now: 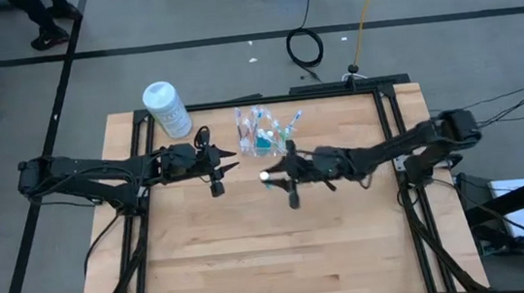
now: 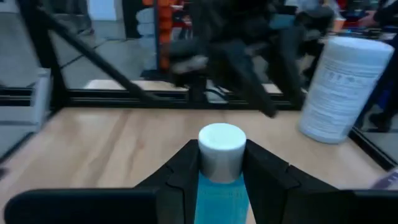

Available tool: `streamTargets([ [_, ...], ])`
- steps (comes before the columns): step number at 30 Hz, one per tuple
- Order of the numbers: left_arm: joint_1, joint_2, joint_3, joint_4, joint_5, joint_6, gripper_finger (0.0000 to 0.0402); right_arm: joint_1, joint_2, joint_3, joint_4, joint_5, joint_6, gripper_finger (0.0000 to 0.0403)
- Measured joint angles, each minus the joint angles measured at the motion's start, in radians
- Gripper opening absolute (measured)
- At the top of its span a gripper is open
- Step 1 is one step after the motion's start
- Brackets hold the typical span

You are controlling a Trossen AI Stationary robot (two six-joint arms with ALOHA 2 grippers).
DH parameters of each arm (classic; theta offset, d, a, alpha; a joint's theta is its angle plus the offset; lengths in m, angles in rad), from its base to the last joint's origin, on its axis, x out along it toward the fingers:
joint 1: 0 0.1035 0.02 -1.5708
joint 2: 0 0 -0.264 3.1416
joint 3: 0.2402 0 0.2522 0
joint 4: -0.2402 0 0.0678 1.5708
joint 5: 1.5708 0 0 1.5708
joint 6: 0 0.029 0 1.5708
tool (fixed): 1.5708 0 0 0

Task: Pick & Place toothbrushing station
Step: Put the blue mouthwash bottle into the transparent organizer

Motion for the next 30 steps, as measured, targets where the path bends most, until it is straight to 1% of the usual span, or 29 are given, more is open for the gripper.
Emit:
streamTargets([
  [4,0.000,0.000,0.000,0.000,0.000,0.000,0.0131,-0.069,0.098,-0.001,0.095,0.002,-0.026,0.0095],
  [10,0.000,0.000,0.000,0.000,0.000,0.006,0.0131,-0.185,0.181,-0.002,0.246,0.003,-0.034,0.0095],
  [14,0.000,0.000,0.000,0.000,0.000,0.006,0.0131,-0.253,0.203,-0.002,0.259,0.003,-0.028,0.0095],
  [18,0.000,0.000,0.000,0.000,0.000,0.006,0.0131,-0.287,0.208,-0.001,0.244,0.007,-0.011,0.0095],
  [20,0.000,0.000,0.000,0.000,0.000,0.010,0.0131,-0.286,0.206,-0.001,0.246,0.049,-0.036,0.0095],
  [23,0.000,0.000,0.000,0.000,0.000,0.010,0.0131,-0.271,0.206,-0.001,0.247,0.156,-0.093,0.0095],
  [25,0.000,0.000,0.000,0.000,0.000,0.011,0.0131,-0.259,0.206,-0.001,0.245,0.210,-0.116,0.0095],
  [30,0.000,0.000,0.000,0.000,0.000,0.013,0.0131,-0.235,0.204,0.001,0.200,0.313,-0.111,0.0095],
])
